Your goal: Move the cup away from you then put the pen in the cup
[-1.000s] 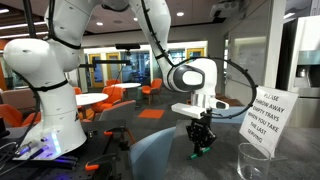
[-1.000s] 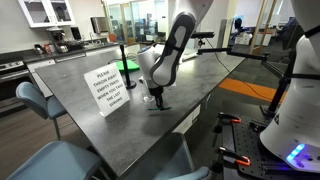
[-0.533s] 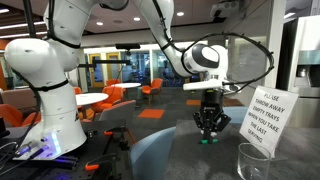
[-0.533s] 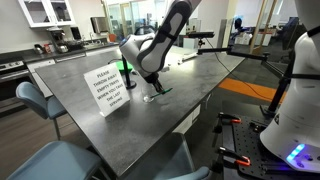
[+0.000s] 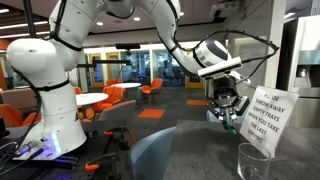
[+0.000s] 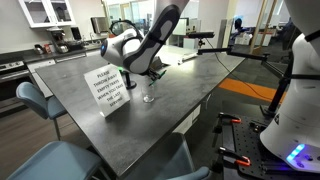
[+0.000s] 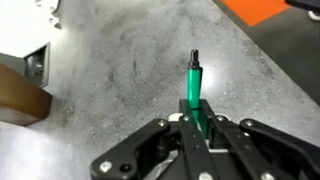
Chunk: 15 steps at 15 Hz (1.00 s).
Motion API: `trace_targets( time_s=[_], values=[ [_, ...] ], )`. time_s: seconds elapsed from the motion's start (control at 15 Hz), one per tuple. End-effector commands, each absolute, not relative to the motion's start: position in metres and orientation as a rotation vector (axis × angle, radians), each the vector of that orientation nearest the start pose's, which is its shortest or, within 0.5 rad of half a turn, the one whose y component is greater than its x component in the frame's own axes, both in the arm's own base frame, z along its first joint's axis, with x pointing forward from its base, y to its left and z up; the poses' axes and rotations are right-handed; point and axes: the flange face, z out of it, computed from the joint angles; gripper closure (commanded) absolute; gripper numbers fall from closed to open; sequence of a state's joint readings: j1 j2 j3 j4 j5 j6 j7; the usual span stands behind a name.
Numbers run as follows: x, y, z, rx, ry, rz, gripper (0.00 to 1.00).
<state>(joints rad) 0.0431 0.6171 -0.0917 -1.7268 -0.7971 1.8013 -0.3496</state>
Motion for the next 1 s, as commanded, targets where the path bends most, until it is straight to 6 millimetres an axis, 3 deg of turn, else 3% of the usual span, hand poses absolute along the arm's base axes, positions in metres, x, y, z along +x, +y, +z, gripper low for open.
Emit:
trace_targets(
  time_s=[0.0,0.4,0.93],
  values=[
    [0.641,-0.091,0.197,2.023,0.804,-0.955,0.97],
    [0.671,-0.113,0.159,1.882,0.804,-0.969,0.97],
    [0.685,-0.089,0.131,1.825,0.889,-0.921,0.97]
  ],
)
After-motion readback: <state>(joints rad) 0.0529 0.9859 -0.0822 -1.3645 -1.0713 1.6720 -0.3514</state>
